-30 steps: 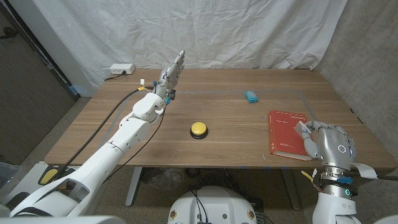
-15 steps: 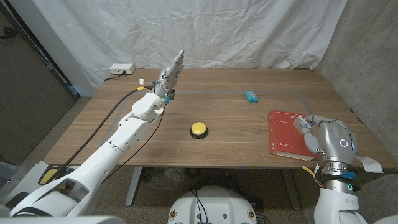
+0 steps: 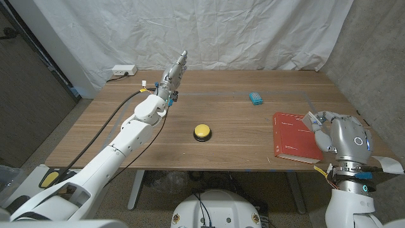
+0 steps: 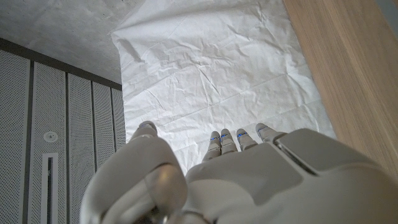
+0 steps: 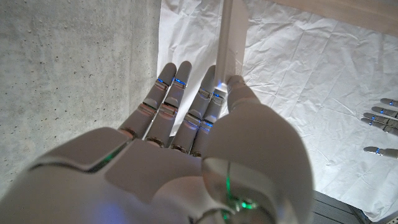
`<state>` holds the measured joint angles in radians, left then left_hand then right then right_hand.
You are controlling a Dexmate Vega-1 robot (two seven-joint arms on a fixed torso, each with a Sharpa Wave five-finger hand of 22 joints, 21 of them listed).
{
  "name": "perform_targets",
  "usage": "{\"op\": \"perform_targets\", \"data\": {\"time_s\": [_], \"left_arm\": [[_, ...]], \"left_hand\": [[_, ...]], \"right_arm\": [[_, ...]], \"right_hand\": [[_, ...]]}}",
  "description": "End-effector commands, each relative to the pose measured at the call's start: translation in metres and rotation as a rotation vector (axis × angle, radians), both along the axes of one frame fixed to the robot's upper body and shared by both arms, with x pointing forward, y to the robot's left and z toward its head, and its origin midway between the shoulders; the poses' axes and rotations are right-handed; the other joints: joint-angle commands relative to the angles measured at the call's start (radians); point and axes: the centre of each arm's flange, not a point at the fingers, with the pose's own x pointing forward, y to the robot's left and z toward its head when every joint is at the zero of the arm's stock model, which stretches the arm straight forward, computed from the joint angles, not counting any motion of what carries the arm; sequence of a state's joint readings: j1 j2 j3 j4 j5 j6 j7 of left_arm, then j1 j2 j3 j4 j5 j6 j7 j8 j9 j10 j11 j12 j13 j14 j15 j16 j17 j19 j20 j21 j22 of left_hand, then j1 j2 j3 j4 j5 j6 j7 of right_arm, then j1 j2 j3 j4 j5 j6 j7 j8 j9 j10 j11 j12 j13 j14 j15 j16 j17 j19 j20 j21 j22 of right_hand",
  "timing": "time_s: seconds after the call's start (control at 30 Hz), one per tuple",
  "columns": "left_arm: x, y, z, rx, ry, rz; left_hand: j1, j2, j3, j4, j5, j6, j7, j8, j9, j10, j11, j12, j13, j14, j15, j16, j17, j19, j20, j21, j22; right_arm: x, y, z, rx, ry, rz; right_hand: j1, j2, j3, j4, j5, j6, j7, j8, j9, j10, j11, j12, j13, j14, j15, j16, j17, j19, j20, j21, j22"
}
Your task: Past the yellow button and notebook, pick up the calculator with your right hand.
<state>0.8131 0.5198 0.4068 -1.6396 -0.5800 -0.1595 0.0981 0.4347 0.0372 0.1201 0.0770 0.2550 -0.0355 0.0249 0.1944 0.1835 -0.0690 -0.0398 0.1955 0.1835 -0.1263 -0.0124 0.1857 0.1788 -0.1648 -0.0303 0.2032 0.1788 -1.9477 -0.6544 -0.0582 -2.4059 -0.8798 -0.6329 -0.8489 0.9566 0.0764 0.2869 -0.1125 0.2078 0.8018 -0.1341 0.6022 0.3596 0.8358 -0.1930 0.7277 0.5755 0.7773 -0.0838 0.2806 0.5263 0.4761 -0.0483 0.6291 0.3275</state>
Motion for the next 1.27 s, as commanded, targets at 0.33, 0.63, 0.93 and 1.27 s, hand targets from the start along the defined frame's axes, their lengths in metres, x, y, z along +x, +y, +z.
{"op": "perform_targets", "data": {"time_s": [0.33,0.63,0.93,1.27], "left_arm": [[-0.003,-0.005,0.006,0.006,-0.007,0.011],[0.003,-0.001,0.000,0.001,0.006,0.010],[0.000,0.003,0.003,0.009,0.004,0.020],[0.001,0.007,0.001,-0.012,-0.002,0.014]], "left_hand": [[0.001,0.012,-0.003,0.001,-0.003,-0.002,-0.004,0.003,0.004,-0.005,-0.005,0.005,0.003,-0.007,-0.003,0.000,0.002,-0.016,-0.035,0.002,0.006],[0.001,0.013,-0.004,0.001,-0.003,-0.002,-0.004,0.003,0.004,-0.004,-0.004,0.005,0.003,-0.007,-0.003,0.000,0.002,-0.016,-0.035,0.002,0.006],[0.003,0.015,-0.005,0.000,-0.004,0.006,-0.006,0.006,0.004,0.002,-0.007,0.008,0.003,-0.003,-0.005,0.002,0.002,-0.014,-0.037,0.003,0.006],[0.005,0.018,-0.005,0.000,-0.004,0.006,-0.007,0.006,0.004,0.005,-0.005,0.008,0.003,-0.003,-0.006,0.001,0.002,-0.013,-0.037,0.003,0.006]], "right_arm": [[-0.013,-0.014,0.028,-0.013,-0.040,-0.004],[-0.018,-0.013,0.037,-0.007,-0.066,-0.012],[-0.018,-0.009,0.038,-0.001,-0.061,-0.008],[-0.016,-0.005,0.044,0.000,-0.071,-0.006]], "right_hand": [[0.072,0.081,0.001,0.005,0.004,0.036,-0.034,0.039,0.122,0.000,-0.005,0.001,0.003,0.014,-0.152,-0.004,0.005,-0.002,-0.152,0.015,0.003],[0.072,0.081,0.000,0.005,0.004,0.038,-0.036,0.037,0.122,0.001,-0.004,0.000,0.001,0.015,-0.152,-0.006,0.007,-0.003,-0.152,0.021,0.004],[0.070,0.082,-0.001,0.008,0.003,0.037,-0.034,0.034,0.123,0.001,-0.004,-0.001,-0.001,0.016,-0.151,-0.008,0.008,-0.006,-0.152,0.027,0.005],[0.068,0.082,-0.002,0.010,0.002,0.039,-0.035,0.033,0.124,0.002,-0.003,-0.002,-0.002,0.018,-0.151,-0.010,0.010,-0.007,-0.152,0.034,0.006]]}}
